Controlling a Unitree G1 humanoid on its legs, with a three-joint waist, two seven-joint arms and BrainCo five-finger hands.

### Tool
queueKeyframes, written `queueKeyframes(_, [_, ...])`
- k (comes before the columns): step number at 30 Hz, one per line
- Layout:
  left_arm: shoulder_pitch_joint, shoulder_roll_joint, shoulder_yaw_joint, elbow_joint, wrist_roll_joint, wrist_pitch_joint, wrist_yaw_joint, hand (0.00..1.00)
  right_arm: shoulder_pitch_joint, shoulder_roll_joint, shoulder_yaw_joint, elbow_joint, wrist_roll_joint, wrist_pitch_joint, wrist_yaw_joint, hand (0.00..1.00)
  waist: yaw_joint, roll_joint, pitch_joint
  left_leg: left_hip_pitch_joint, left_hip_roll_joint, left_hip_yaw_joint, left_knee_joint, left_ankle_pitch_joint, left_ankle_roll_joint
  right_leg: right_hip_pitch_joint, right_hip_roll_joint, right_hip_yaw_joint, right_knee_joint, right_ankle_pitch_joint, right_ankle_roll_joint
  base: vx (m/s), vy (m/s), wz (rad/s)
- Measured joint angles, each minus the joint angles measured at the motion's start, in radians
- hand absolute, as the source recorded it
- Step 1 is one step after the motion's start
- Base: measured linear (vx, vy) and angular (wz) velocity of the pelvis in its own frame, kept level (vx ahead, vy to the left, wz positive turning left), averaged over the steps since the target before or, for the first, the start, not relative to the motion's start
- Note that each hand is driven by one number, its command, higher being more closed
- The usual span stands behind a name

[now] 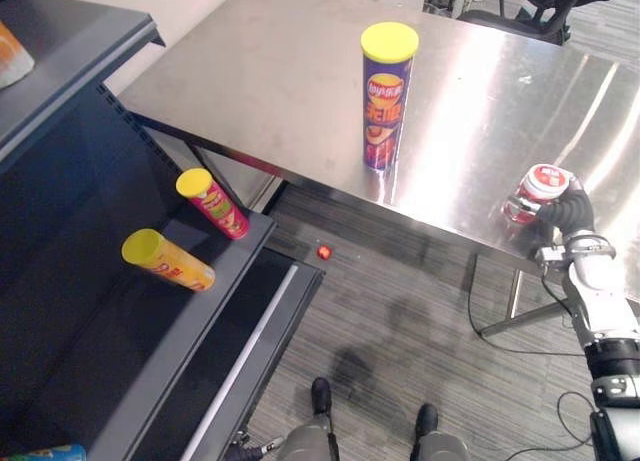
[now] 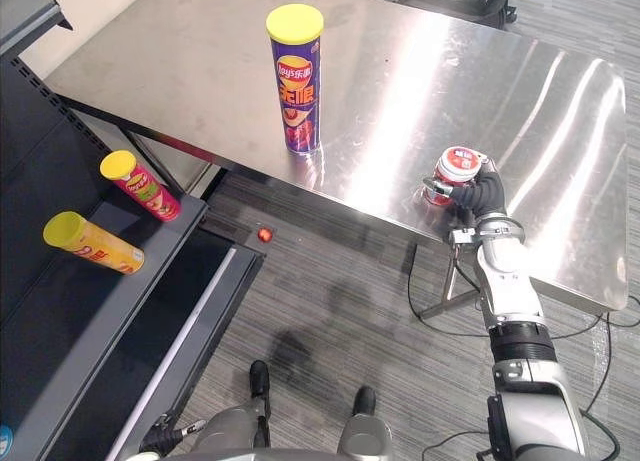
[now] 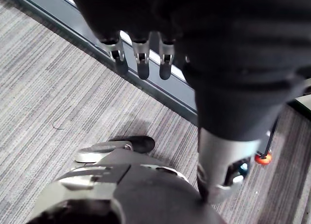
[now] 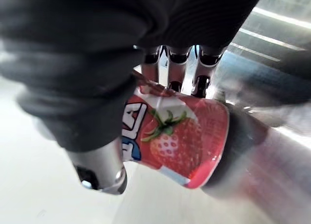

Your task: Put the gum and the chips on the shelf.

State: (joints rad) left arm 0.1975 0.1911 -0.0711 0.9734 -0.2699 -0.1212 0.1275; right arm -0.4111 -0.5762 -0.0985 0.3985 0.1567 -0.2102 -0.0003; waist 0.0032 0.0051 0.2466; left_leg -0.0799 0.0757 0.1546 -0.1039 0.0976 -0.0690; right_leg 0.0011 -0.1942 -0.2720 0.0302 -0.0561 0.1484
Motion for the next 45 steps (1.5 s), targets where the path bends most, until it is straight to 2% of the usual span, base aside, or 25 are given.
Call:
queueKeyframes(9, [0.000,0.000,0.000,-0.001,0.000,0.000,0.001,0.00,0.044,0.004,0.000,-0.034,-0.005,-0.020,-0.005,1.00,0.000,-0.003,0.001,0.004,0.003,0.002,0.000,0.000,0.000,0.003,0.002,0.002,0.001,0.000,0.000,0.00,0.000,0.00])
queueKeyframes(12, [0.000,0.001,0.001,-0.001,0.001,0.000,0.004,0.00,0.050,0.004,0.000,-0.050,-0.040,-0.021,-0.012,1.00,0.000,-0.004,0.001,0.008,0.005,0.003,0.000,0.000,-0.001,0.005,0.004,0.005,0.004,0.000,0.000,0.00,0.000,-0.01])
queueKeyframes(18, [0.000,0.000,0.012,0.000,0.007,0.000,0.004,0.00,0.070,0.004,-0.001,-0.230,-0.038,-0.020,0.001,1.00,-0.004,-0.012,-0.004,0.014,0.008,0.005,0.000,0.000,-0.002,0.010,0.007,0.006,0.004,0.000,0.000,0.00,0.000,0.00])
queueKeyframes(23, [0.000,0.001,0.039,0.003,0.012,0.000,0.006,0.00,0.100,0.005,-0.001,-0.366,0.022,-0.007,0.079,1.00,-0.002,-0.047,-0.026,0.021,0.007,0.004,0.000,0.000,-0.003,0.018,0.005,0.004,0.003,0.000,0.000,0.00,0.000,0.00])
queueKeyframes(26, [0.002,0.001,0.040,0.004,0.016,0.000,0.006,0.00,0.139,0.007,0.001,-0.423,0.076,0.013,0.139,1.00,-0.001,-0.058,-0.048,0.030,0.006,0.005,0.000,-0.001,-0.004,0.026,0.004,0.004,0.002,0.000,0.001,0.00,0.000,0.00])
queueKeyframes(31, [0.009,0.000,0.041,0.023,0.021,0.000,0.007,0.00,0.207,0.015,0.042,-0.467,0.129,0.057,0.234,1.00,-0.004,-0.059,-0.097,0.033,0.007,0.004,0.000,-0.001,-0.004,0.027,0.004,0.002,0.001,0.000,0.001,-0.01,0.000,0.00])
queueKeyframes(37, [0.020,-0.001,0.041,0.024,0.048,0.001,0.015,0.00,0.259,0.050,0.096,-0.511,0.175,0.101,0.318,1.00,-0.003,-0.059,-0.123,0.052,0.004,-0.007,0.000,-0.001,-0.004,0.057,0.003,-0.014,-0.006,0.000,0.003,-0.01,0.002,0.07])
queueKeyframes(41, [0.039,-0.001,0.041,0.025,0.050,0.005,0.017,0.00,0.317,0.087,0.120,-0.515,0.177,0.115,0.352,1.00,-0.004,-0.061,-0.147,0.049,-0.001,-0.030,0.000,-0.001,-0.004,0.071,0.000,-0.033,-0.009,-0.004,0.007,0.01,-0.002,0.16])
queueKeyframes(45, [0.041,-0.012,0.055,0.045,0.051,0.008,0.018,0.00,0.338,0.092,0.166,-0.515,0.176,0.116,0.360,1.00,-0.003,-0.052,-0.156,0.050,-0.007,-0.036,0.000,0.000,-0.003,0.072,-0.005,-0.037,-0.001,-0.008,0.009,0.00,0.004,0.05])
